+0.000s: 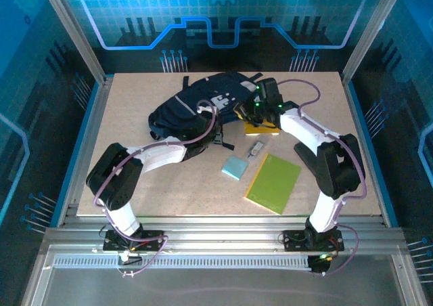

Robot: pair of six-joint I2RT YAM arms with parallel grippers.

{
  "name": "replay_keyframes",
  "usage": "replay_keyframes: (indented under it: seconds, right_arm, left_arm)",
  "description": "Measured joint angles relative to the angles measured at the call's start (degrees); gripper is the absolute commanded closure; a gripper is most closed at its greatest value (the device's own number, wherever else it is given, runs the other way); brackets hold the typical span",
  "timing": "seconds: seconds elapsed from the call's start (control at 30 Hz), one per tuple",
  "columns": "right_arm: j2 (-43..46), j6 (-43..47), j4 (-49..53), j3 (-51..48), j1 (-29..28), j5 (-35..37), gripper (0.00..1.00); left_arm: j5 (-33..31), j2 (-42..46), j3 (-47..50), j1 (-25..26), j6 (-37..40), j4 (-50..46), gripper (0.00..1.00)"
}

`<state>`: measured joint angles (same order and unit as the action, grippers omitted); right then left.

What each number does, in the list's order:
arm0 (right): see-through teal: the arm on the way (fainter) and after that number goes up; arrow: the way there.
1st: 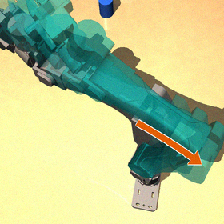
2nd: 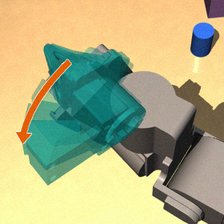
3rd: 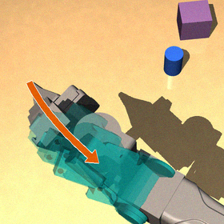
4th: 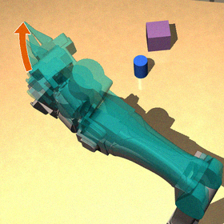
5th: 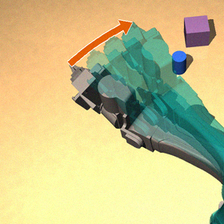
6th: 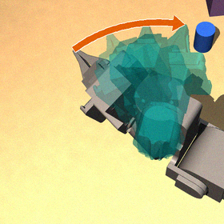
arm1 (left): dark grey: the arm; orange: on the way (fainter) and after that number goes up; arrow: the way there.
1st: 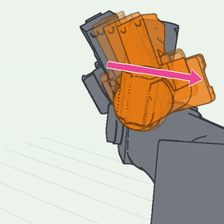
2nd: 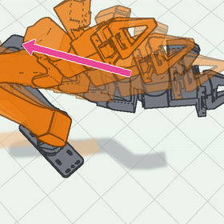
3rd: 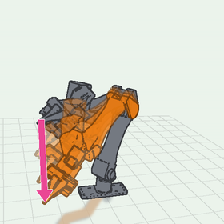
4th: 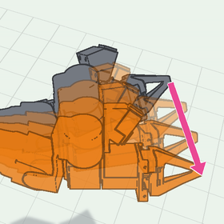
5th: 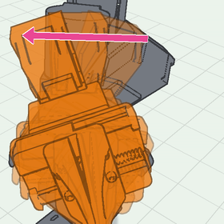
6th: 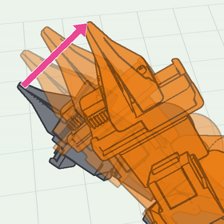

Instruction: Pack the student bag

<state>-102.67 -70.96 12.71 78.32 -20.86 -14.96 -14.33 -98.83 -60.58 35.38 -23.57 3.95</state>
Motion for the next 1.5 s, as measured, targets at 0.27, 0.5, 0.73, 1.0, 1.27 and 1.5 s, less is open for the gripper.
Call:
replay_keyframes:
  seconds: [0.27,0.5,0.73,1.0,1.27,1.5]
  right_arm:
    - [0.0,5.1,1.6,0.0,2.4,-1.4,1.00]
    - [0.0,11.3,4.7,0.7,4.7,-2.4,1.00]
    - [-2.6,14.7,7.5,4.2,9.4,-4.4,1.00]
    - [-10.8,19.5,13.4,15.2,10.8,-6.9,1.00]
    - [-18.1,21.2,13.7,22.9,12.9,-7.8,0.25]
    - [-8.0,24.2,14.1,10.8,13.9,-7.5,0.11]
  left_arm:
    - [6.9,4.5,2.3,-2.5,0.2,-7.8,1.00]
    - [13.1,5.6,2.3,-7.3,3.0,-14.9,1.00]
    - [14.2,9.1,3.2,-8.4,5.2,-21.7,1.00]
    - [16.8,10.6,4.0,-9.1,5.6,-24.7,1.00]
    - [21.8,9.8,-0.5,-1.1,0.4,-26.9,1.00]
    - [25.1,1.4,-10.5,1.4,-4.0,-26.3,1.00]
